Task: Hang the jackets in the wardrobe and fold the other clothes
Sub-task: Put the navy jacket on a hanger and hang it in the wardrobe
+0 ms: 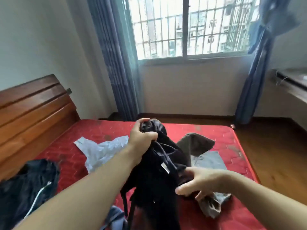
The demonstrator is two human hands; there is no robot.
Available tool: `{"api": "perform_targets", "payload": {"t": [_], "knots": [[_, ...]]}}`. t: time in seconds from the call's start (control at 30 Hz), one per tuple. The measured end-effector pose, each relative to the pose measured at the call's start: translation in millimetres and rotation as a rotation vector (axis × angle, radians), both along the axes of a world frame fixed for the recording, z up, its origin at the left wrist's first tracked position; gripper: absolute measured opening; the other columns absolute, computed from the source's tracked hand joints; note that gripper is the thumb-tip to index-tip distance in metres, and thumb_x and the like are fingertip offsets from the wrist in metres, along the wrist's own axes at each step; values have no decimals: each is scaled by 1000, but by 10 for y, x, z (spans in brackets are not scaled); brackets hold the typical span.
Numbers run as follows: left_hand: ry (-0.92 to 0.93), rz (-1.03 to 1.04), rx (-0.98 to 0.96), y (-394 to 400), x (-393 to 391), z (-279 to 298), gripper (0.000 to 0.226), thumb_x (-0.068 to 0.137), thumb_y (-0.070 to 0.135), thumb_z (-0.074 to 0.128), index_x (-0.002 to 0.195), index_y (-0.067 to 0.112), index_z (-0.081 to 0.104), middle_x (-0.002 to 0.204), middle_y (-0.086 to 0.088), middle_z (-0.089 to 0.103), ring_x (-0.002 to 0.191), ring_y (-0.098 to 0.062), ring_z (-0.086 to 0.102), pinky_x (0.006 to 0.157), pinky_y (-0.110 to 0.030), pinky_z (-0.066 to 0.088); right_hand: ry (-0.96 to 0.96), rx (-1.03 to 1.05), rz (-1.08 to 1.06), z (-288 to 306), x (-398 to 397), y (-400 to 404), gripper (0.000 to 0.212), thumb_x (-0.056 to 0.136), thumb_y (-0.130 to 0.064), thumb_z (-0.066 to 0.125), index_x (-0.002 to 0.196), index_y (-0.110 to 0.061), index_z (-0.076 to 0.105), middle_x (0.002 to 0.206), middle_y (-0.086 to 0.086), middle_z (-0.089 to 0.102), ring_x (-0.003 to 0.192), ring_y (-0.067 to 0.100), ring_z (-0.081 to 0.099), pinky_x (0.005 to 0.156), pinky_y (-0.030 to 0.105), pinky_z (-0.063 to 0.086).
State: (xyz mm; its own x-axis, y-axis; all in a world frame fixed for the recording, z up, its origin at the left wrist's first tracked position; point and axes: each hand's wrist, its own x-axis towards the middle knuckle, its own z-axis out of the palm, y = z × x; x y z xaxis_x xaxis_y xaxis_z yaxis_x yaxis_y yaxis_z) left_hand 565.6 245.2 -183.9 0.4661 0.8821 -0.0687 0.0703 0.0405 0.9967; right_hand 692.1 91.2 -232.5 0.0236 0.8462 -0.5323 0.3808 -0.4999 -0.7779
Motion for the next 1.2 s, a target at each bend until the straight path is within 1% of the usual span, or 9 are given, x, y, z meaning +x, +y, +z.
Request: {"api": "perform_targets", "payload": {"t": [0.17,0.27,0.37,0.5,0.6,0.67,0.8,0.97,1.2], "knots": [[-123,106,80,-204,-29,1387,52,65,5,65,114,21,55,101,-8,63,70,-18,61,59,-27,53,-53,260,-74,1239,115,-210,56,64,-56,76,114,-42,55,114,-13,63,97,4,65,75,31,55],[-210,176,45,-313,-4,2076,57,72,1,70,126,10,52,91,-8,62,61,-18,61,52,-26,55,-8,525,-245,1726,6,-258,49,74,-50,72,113,-26,57,107,-4,67,88,9,64,77,35,54],[-214,191,40,-440,-89,2362,63,76,11,75,128,18,40,98,-9,62,75,-22,64,71,-37,59,144,820,-428,2025,-266,-446,29,90,-44,51,105,-20,59,95,-7,67,77,-3,63,78,18,50],[-127,102,-130,-531,-232,1919,76,59,18,74,130,12,47,107,-19,66,72,-30,66,62,-49,59,157,876,-456,1900,-559,-817,52,75,-64,68,116,-35,54,110,-10,67,97,8,66,87,25,51],[-62,45,-309,-540,-213,1153,79,40,17,70,118,3,64,108,-20,70,76,-31,69,60,-45,58,-345,802,-272,1456,-832,-929,72,67,-33,77,129,-44,42,117,-13,61,110,2,58,90,22,49],[-50,-11,-430,-736,-297,742,46,54,20,69,96,4,70,102,-18,70,79,-30,68,64,-39,58,-548,702,-279,1189,-915,-951,52,69,-18,65,117,-35,57,101,-6,67,96,13,64,78,32,54],[-10,-217,-617,-1055,-755,83,27,84,42,52,77,19,65,77,-4,68,78,-21,64,75,-32,51,-319,516,-556,1063,-876,-1079,18,81,-2,55,84,-12,69,74,4,69,66,17,63,58,31,51],[330,-475,-299,-1435,-1357,-175,12,76,34,52,75,28,62,71,8,58,73,-13,56,73,-30,42,-139,505,-728,1112,-916,-1259,21,81,3,57,83,-11,71,83,11,70,74,22,64,74,35,54],[309,-701,299,-1515,-1328,-242,38,79,46,73,115,32,69,70,22,62,67,9,58,68,-17,47,67,548,-836,1365,-884,-1591,15,86,-7,53,84,-8,68,77,10,71,78,27,64,75,36,51]]}}
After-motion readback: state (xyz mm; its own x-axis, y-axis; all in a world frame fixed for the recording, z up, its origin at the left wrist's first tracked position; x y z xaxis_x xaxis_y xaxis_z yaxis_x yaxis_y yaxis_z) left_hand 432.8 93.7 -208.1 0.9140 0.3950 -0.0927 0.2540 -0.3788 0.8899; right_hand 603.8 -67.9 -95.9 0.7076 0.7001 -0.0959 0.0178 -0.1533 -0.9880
